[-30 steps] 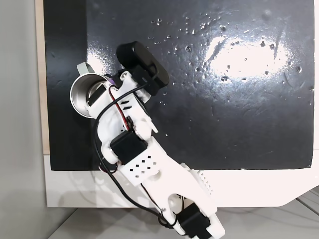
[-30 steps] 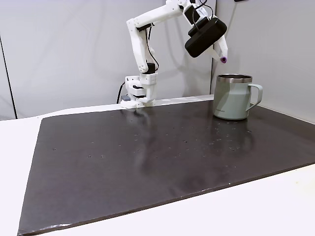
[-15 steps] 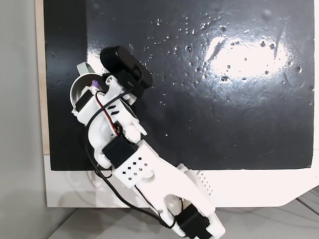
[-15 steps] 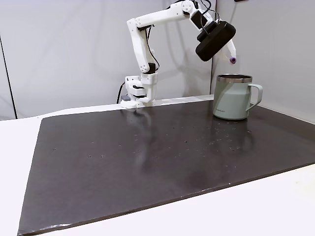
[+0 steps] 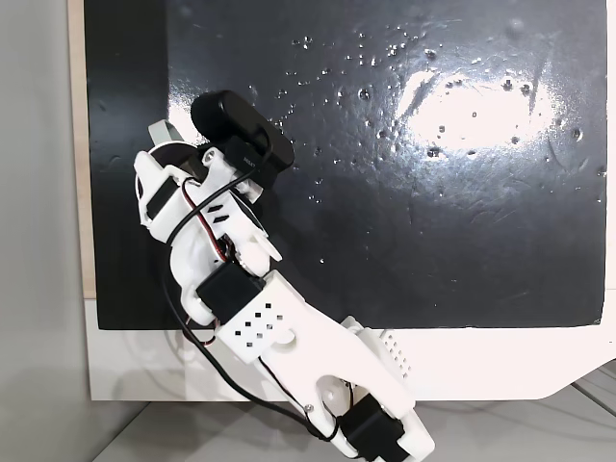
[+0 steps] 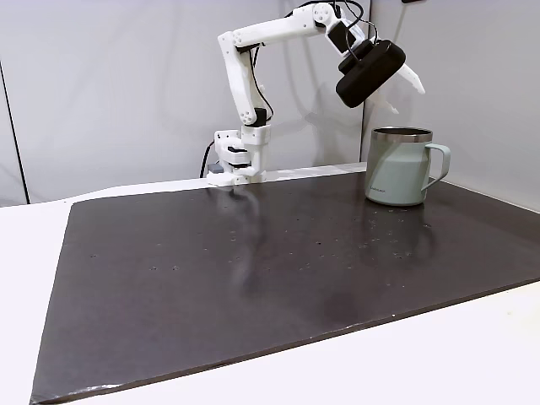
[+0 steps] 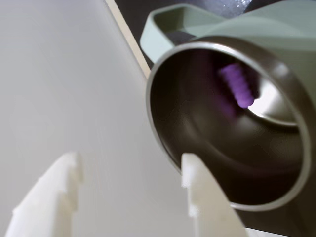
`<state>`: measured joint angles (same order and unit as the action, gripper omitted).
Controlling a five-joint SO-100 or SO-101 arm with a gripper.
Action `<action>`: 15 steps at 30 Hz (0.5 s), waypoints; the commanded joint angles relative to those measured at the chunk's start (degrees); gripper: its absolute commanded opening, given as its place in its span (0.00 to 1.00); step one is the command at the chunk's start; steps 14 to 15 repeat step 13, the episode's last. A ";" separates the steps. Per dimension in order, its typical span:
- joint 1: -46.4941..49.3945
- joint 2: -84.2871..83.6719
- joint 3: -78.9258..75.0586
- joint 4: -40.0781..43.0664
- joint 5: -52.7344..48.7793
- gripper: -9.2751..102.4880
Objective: Grasp a pengrip and put it in the cup.
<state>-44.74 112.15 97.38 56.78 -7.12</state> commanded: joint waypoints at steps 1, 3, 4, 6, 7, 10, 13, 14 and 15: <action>-0.62 2.81 -0.70 0.62 -0.70 0.31; -0.62 2.99 -0.79 0.62 -0.88 0.31; -0.62 2.99 -0.88 0.62 -0.97 0.31; -0.62 2.99 -0.88 0.62 -1.32 0.31; -0.62 2.99 -0.97 0.62 -1.41 0.31; -0.62 2.99 -1.14 0.53 -1.41 0.30; -0.62 2.81 -1.32 0.53 -1.41 0.30; -0.62 2.81 -1.32 0.53 -1.41 0.30; -0.62 2.81 -1.32 0.53 -1.41 0.30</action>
